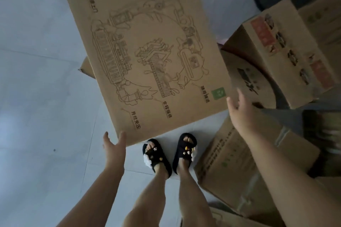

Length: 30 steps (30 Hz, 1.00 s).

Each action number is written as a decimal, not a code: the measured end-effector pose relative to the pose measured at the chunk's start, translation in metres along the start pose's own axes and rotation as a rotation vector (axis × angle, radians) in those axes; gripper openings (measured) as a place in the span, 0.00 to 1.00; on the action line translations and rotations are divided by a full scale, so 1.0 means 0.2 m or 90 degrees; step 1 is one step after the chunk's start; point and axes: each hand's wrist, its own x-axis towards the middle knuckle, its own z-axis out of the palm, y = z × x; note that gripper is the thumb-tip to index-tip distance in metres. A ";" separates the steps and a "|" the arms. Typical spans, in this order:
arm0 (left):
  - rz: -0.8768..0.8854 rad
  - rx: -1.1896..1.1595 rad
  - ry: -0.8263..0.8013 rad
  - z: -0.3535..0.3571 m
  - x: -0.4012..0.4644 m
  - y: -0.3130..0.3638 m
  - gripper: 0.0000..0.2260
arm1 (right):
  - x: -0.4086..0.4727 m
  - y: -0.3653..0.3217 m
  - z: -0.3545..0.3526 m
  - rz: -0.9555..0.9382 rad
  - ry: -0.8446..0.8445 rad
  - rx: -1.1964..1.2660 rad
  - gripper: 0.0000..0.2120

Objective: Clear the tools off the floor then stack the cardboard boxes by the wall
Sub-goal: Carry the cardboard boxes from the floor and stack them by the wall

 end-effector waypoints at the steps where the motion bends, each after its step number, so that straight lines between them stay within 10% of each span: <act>1: -0.047 -0.057 0.006 0.04 0.06 -0.05 0.30 | 0.08 0.05 0.04 0.005 0.015 0.005 0.28; 9: -0.034 -0.286 -0.032 0.20 0.25 -0.31 0.14 | 0.36 0.32 0.20 0.157 0.033 0.288 0.30; 13: -0.006 -0.321 0.010 0.16 0.25 -0.25 0.12 | 0.30 0.20 0.17 0.100 0.040 0.377 0.04; 17: 0.021 -0.406 0.026 0.02 0.17 -0.08 0.05 | 0.19 -0.02 0.05 0.072 0.035 0.420 0.11; 30: 0.020 -0.466 0.105 -0.67 -0.50 0.32 0.18 | -0.38 -0.70 -0.47 0.044 -0.011 0.286 0.13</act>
